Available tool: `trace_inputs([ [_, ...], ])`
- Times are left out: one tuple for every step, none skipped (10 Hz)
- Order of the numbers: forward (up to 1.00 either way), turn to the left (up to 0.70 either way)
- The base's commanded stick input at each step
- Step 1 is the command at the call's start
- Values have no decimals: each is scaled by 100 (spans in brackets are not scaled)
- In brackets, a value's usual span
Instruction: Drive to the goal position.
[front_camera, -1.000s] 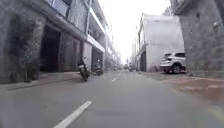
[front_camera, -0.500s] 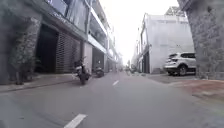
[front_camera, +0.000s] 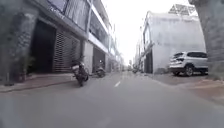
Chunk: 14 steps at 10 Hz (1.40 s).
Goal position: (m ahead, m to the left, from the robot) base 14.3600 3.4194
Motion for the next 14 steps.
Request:
trace_inputs([
  [100,0],
  [100,0],
  [100,0],
  [100,0],
  [100,0],
  [100,0],
  [100,0],
  [100,0],
  [100,0],
  [100,0],
  [100,0],
  [100,0],
  [100,-26],
  [100,-39],
])
